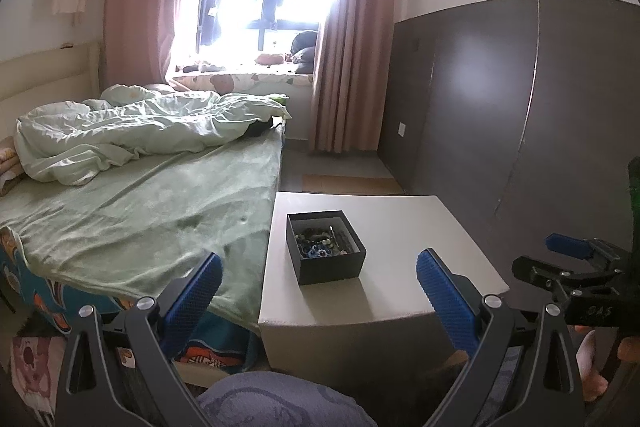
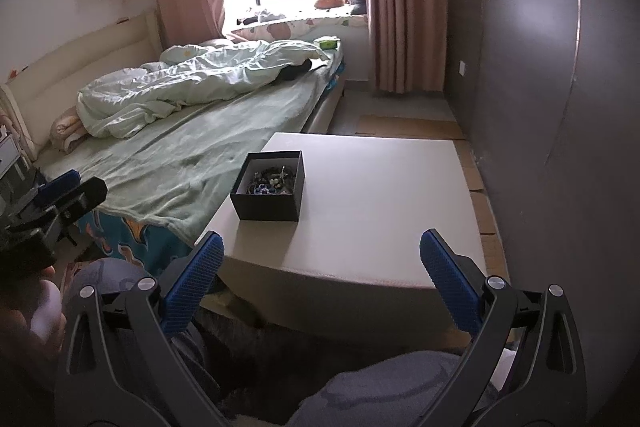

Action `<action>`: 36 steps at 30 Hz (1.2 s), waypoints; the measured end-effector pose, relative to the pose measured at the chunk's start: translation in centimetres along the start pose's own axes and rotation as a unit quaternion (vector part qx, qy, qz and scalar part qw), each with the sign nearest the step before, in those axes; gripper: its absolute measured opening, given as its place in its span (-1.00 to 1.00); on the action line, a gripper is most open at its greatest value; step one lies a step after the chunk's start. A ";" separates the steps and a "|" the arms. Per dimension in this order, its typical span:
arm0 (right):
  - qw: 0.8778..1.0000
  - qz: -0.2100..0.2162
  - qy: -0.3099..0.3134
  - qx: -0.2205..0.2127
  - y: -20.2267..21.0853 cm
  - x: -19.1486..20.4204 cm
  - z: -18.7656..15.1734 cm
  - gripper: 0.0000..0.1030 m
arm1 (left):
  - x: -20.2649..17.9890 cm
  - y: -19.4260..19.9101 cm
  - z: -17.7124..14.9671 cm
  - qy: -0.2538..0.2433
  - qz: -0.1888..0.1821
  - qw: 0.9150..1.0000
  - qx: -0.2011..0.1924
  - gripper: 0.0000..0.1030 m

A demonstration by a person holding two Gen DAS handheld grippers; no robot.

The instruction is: Organize jewelry

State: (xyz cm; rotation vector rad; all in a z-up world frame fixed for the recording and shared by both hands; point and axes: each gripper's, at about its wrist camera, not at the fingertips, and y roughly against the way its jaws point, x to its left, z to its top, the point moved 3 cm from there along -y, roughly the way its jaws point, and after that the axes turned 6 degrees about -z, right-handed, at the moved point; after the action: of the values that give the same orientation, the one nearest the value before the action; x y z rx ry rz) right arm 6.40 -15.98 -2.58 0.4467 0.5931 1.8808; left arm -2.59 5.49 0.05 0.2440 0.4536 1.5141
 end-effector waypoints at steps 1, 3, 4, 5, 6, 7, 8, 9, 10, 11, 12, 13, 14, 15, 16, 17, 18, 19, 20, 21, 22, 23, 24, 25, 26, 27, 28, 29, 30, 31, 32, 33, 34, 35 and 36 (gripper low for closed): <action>1.000 0.000 -0.003 -0.002 0.2 -0.1 -0.1 0.90 | -0.1 0.1 -0.1 0.000 0.000 1.000 -0.001 0.83; 1.000 -0.002 -0.007 -0.003 0.4 -0.4 -0.4 0.90 | -0.1 0.2 -0.3 0.000 0.002 1.000 -0.004 0.83; 1.000 -0.002 -0.007 -0.002 0.4 -0.5 -0.5 0.90 | -0.1 0.3 -0.3 0.000 0.003 1.000 -0.006 0.83; 1.000 0.000 -0.007 0.000 0.5 -0.5 -0.7 0.90 | -0.1 0.3 -0.4 0.001 0.002 1.000 -0.005 0.83; 1.000 0.002 -0.007 0.001 0.5 -0.5 -0.7 0.90 | -0.1 0.2 -0.4 0.002 0.001 1.000 -0.005 0.83; 1.000 0.003 -0.007 0.002 0.6 -0.6 -0.9 0.90 | -0.1 0.1 -0.6 0.002 0.001 1.000 -0.004 0.83; 1.000 0.005 -0.010 0.002 0.6 -0.7 -1.0 0.90 | -0.1 0.1 -0.7 0.002 0.001 1.000 -0.003 0.83; 1.000 0.009 -0.012 0.002 0.7 -0.8 -1.1 0.90 | -0.1 0.1 -0.7 0.002 0.001 1.000 -0.003 0.83; 1.000 0.011 -0.014 0.002 0.7 -0.9 -1.1 0.90 | -0.2 0.1 -0.8 0.002 0.001 1.000 -0.003 0.83; 1.000 0.014 -0.018 0.001 0.7 -1.0 -1.2 0.90 | -0.2 0.1 -0.8 0.002 0.001 1.000 -0.006 0.83; 1.000 0.015 -0.021 0.000 0.7 -1.1 -1.2 0.90 | -0.2 0.1 -0.8 0.002 0.000 1.000 -0.011 0.83; 1.000 0.016 -0.024 -0.002 0.7 -1.2 -1.2 0.90 | -0.1 0.1 -0.8 0.005 -0.002 1.000 -0.015 0.83; 1.000 0.015 -0.024 -0.003 0.7 -1.2 -1.2 0.90 | 0.1 0.1 -0.7 0.008 -0.002 1.000 -0.017 0.83; 1.000 0.014 -0.024 -0.004 0.6 -1.2 -1.1 0.90 | 0.2 0.0 -0.7 0.012 -0.002 1.000 -0.017 0.83; 1.000 0.013 -0.024 -0.004 0.5 -1.2 -1.1 0.90 | 0.3 0.0 -0.7 0.016 -0.002 1.000 -0.016 0.83; 1.000 0.011 -0.023 -0.004 0.5 -1.2 -1.1 0.90 | 0.5 0.0 -0.7 0.020 -0.003 1.000 -0.016 0.83; 1.000 0.011 -0.022 -0.005 0.5 -1.2 -1.1 0.90 | 0.6 -0.1 -0.7 0.023 -0.004 1.000 -0.017 0.83; 1.000 0.011 -0.022 -0.005 0.4 -1.1 -1.0 0.90 | 0.7 -0.1 -0.6 0.026 -0.005 0.999 -0.018 0.83; 1.000 0.011 -0.022 -0.004 0.4 -1.1 -1.1 0.90 | 0.8 -0.1 -0.6 0.029 -0.004 0.999 -0.020 0.83; 1.000 0.011 -0.022 -0.003 0.4 -1.1 -1.1 0.90 | 0.8 0.0 -0.6 0.030 -0.003 0.999 -0.022 0.83; 1.000 0.010 -0.021 -0.003 0.3 -1.2 -1.1 0.90 | 0.9 0.1 -0.6 0.032 -0.001 0.999 -0.025 0.83; 1.000 0.010 -0.021 -0.003 0.3 -1.2 -1.1 0.90 | 0.9 0.2 -0.6 0.033 0.000 0.999 -0.026 0.83; 1.000 0.009 -0.021 -0.004 0.3 -1.2 -1.1 0.90 | 1.0 0.1 -0.6 0.034 0.000 0.999 -0.025 0.83; 1.000 0.009 -0.021 -0.004 0.2 -1.2 -1.1 0.90 | 1.0 0.2 -0.6 0.035 0.000 0.999 -0.024 0.83; 1.000 0.009 -0.020 -0.004 0.2 -1.2 -1.1 0.90 | 1.0 0.1 -0.6 0.035 0.000 0.999 -0.022 0.83; 1.000 0.009 -0.021 -0.004 0.2 -1.2 -1.1 0.90 | 1.0 0.1 -0.5 0.035 0.000 0.999 -0.021 0.83; 1.000 0.008 -0.020 -0.004 0.3 -1.2 -1.1 0.90 | 0.9 0.1 -0.6 0.035 -0.001 0.999 -0.021 0.83; 1.000 0.007 -0.020 -0.004 0.3 -1.2 -1.1 0.90 | 0.9 0.2 -0.6 0.034 -0.001 0.999 -0.021 0.83; 1.000 0.007 -0.020 -0.004 0.3 -1.3 -1.1 0.90 | 0.8 0.2 -0.6 0.032 0.000 0.999 -0.021 0.83; 1.000 0.006 -0.020 -0.005 0.3 -1.3 -1.1 0.90 | 0.8 0.3 -0.6 0.032 0.000 0.999 -0.021 0.83; 1.000 0.005 -0.020 -0.005 0.3 -1.4 -1.1 0.90 | 0.7 0.3 -0.7 0.030 0.001 0.999 -0.020 0.83; 1.000 0.005 -0.020 -0.005 0.3 -1.4 -1.1 0.90 | 0.7 0.3 -0.7 0.029 0.003 0.999 -0.019 0.83; 1.000 0.005 -0.021 -0.005 0.3 -1.4 -1.2 0.90 | 0.6 0.2 -0.7 0.028 0.005 0.999 -0.018 0.83; 1.000 0.005 -0.021 -0.005 0.3 -1.4 -1.1 0.90 | 0.6 0.2 -0.7 0.027 0.005 0.999 -0.017 0.83; 1.000 0.006 -0.020 -0.005 0.3 -1.4 -1.1 0.90 | 0.6 0.2 -0.8 0.026 0.005 1.000 -0.016 0.83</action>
State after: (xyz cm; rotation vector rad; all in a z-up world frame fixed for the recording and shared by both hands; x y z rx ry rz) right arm 6.08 -17.58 -3.38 0.4816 0.5544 1.8801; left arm -3.09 5.96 -0.66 0.1829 0.4707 1.5384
